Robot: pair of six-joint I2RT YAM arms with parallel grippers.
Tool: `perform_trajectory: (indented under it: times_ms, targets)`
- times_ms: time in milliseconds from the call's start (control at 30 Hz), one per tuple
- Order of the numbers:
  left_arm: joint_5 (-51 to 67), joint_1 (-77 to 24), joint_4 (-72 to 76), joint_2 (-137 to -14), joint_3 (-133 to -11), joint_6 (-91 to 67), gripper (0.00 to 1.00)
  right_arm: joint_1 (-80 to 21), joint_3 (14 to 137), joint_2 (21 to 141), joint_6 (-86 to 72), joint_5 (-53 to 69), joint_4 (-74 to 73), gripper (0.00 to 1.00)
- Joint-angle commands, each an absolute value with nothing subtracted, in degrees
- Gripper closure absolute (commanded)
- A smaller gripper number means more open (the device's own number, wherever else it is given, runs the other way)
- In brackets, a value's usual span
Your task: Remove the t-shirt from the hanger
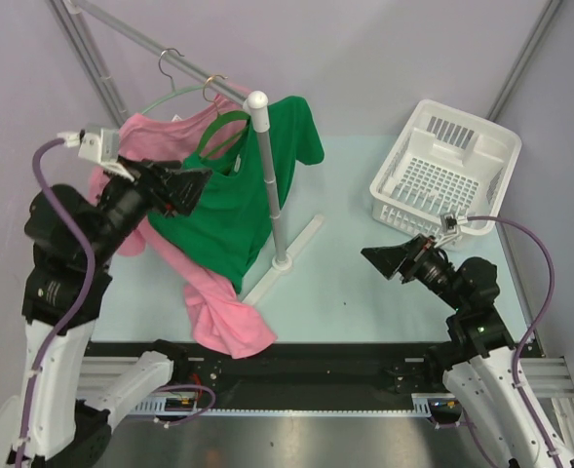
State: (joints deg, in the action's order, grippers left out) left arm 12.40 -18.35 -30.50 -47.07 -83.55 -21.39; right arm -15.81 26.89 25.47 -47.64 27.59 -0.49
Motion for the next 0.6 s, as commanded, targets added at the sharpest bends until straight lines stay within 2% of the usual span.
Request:
perform_trajectory:
  times_ms: [0, 100, 333, 533, 567]
  targets:
    - [14.15, -17.58, -37.52, -55.00, -95.41, -14.77, 0.20, -16.08, 31.28, 24.52, -45.27, 29.00, -4.73, 0.00]
    - [15.29, -15.83, -40.08, -59.85, -98.61, -13.89, 0.19, -16.08, 33.13, 24.87, -44.38, 28.92, -5.45, 0.00]
    - [20.47, -11.08, -37.10, -63.46, -95.28, -13.54, 0.20, -16.08, 36.47, 27.51, -43.42, 30.32, -5.80, 0.00]
    - [24.26, -10.64, -32.17, -64.16, -91.32, -12.92, 0.31, -16.08, 39.55, 30.58, -39.90, 30.85, -8.35, 0.00]
    - [24.17, -10.55, -32.43, -64.42, -91.06, -12.57, 0.37, -16.08, 39.55, 30.76, -39.82, 31.20, -7.74, 0.00]
